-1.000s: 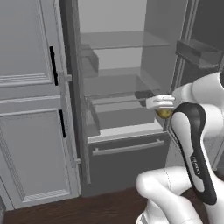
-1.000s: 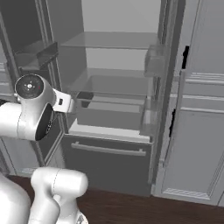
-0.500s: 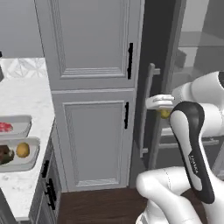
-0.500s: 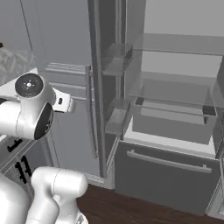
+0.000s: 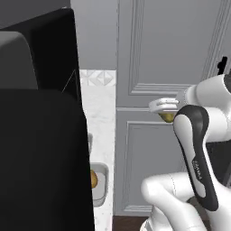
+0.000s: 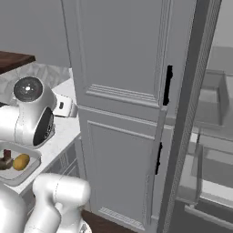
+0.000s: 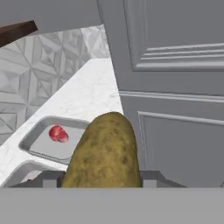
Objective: Place one potato and one steak in each tupperware on the nearby counter, to pack two identical lunches.
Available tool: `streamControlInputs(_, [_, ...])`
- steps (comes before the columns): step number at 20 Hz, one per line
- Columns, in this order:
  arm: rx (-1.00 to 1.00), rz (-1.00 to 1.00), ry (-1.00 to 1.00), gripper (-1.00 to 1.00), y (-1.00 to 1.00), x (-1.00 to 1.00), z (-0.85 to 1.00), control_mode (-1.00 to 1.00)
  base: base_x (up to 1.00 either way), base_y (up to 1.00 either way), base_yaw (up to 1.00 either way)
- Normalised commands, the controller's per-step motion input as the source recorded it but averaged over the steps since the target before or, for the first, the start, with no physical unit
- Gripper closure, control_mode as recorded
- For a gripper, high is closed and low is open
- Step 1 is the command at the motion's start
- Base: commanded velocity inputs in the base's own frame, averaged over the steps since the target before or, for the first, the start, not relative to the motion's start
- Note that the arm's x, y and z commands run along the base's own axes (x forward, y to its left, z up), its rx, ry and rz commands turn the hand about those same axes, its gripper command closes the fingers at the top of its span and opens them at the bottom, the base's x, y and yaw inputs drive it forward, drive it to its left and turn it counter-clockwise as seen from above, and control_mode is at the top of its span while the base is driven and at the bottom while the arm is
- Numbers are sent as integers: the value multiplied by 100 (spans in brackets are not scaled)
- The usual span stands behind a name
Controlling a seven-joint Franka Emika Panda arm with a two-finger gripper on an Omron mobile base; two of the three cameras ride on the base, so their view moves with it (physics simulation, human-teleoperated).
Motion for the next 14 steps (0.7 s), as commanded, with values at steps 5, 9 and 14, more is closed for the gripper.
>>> streamControlInputs(5, [0, 0, 0, 100, 0, 0, 0, 100, 92, 56, 37])
streamControlInputs(9, [0, 0, 0, 100, 0, 0, 0, 100, 67, 51, 43])
streamControlInputs(14, [-7, 22, 11, 100, 47, 23, -32, -100, 23, 24, 16])
